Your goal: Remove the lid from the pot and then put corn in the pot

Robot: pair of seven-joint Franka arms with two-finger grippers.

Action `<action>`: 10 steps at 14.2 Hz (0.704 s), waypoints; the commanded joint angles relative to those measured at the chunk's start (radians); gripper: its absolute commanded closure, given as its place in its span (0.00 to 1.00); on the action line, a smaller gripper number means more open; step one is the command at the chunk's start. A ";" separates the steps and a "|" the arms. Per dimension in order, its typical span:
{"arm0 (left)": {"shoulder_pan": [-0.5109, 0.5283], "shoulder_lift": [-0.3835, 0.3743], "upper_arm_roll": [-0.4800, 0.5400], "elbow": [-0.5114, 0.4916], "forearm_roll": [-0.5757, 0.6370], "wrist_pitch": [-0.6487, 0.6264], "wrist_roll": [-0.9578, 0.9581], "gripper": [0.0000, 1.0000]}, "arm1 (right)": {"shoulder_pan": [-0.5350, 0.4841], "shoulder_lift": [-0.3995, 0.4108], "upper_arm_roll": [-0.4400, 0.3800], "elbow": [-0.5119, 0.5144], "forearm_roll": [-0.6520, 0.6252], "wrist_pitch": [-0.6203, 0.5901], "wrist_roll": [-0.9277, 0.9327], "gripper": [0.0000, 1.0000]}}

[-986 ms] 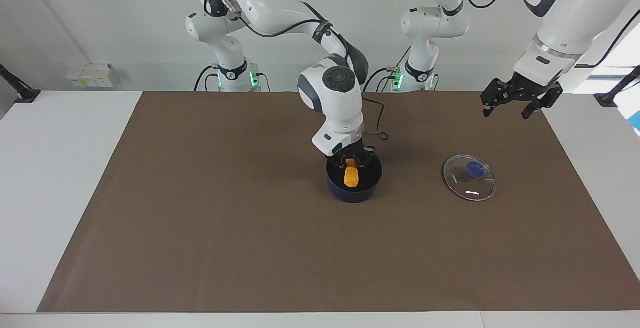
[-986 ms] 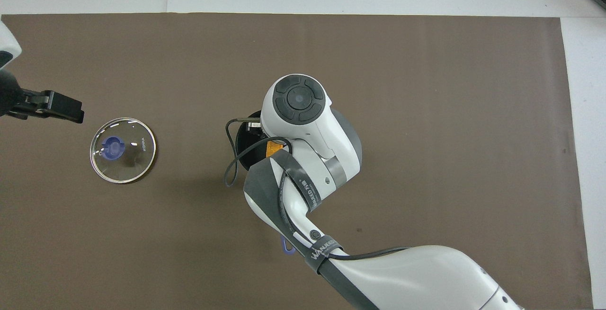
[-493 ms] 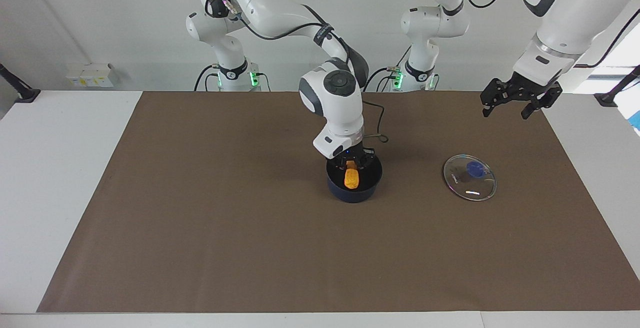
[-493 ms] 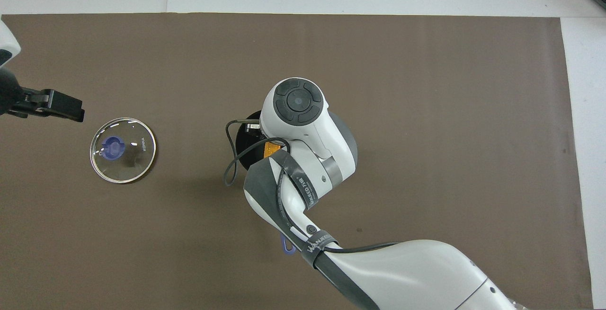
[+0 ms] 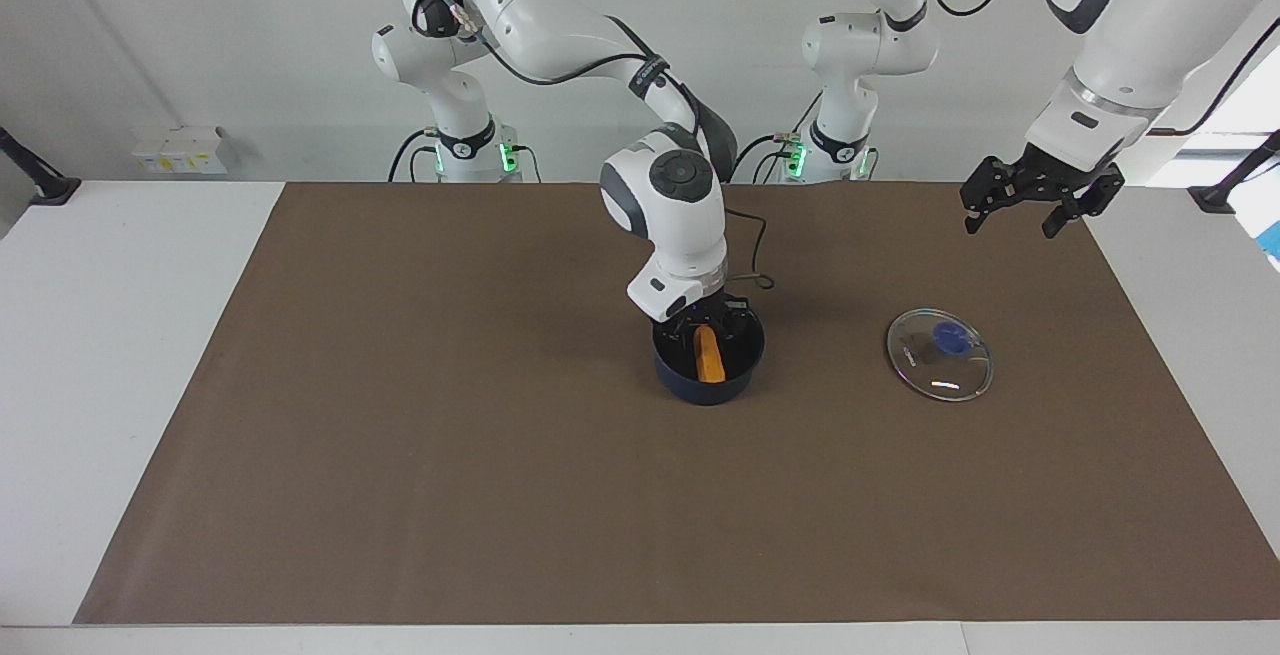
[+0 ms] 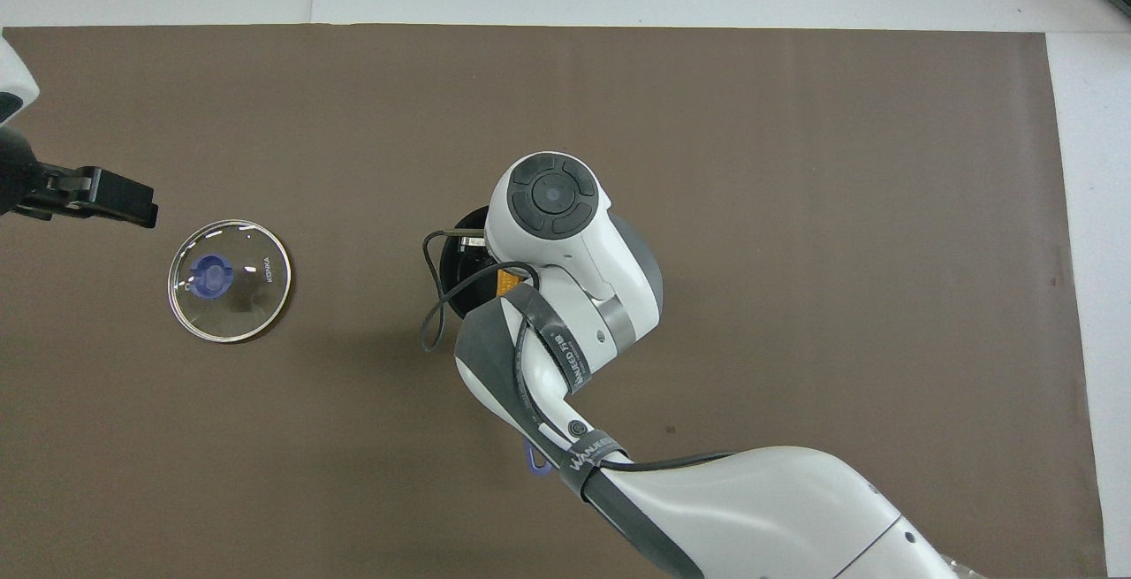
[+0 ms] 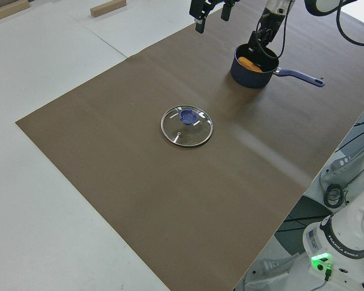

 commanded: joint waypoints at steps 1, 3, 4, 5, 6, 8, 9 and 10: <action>0.002 -0.003 0.009 0.006 -0.008 -0.020 -0.004 0.00 | -0.035 -0.076 -0.005 -0.019 -0.006 -0.013 -0.020 0.00; 0.011 -0.003 0.020 0.006 -0.006 -0.021 -0.005 0.00 | -0.082 -0.140 -0.005 -0.020 -0.006 -0.096 -0.079 0.00; 0.012 -0.003 0.026 0.006 -0.006 -0.021 -0.005 0.00 | -0.108 -0.177 -0.005 -0.019 -0.006 -0.146 -0.119 0.00; 0.020 -0.003 0.026 0.006 -0.006 -0.021 -0.005 0.00 | -0.140 -0.211 -0.005 -0.020 -0.005 -0.199 -0.154 0.00; 0.023 -0.003 0.024 0.006 -0.006 -0.021 -0.005 0.00 | -0.168 -0.243 -0.005 -0.019 -0.005 -0.251 -0.187 0.00; 0.023 -0.003 0.024 0.006 -0.006 -0.021 -0.005 0.00 | -0.225 -0.302 -0.006 -0.019 -0.006 -0.337 -0.256 0.00; 0.023 -0.003 0.026 0.006 -0.006 -0.020 -0.005 0.00 | -0.255 -0.323 -0.006 -0.019 -0.006 -0.363 -0.286 0.00; 0.023 -0.003 0.026 0.006 -0.006 -0.020 -0.005 0.00 | -0.284 -0.346 -0.006 -0.020 -0.006 -0.384 -0.317 0.00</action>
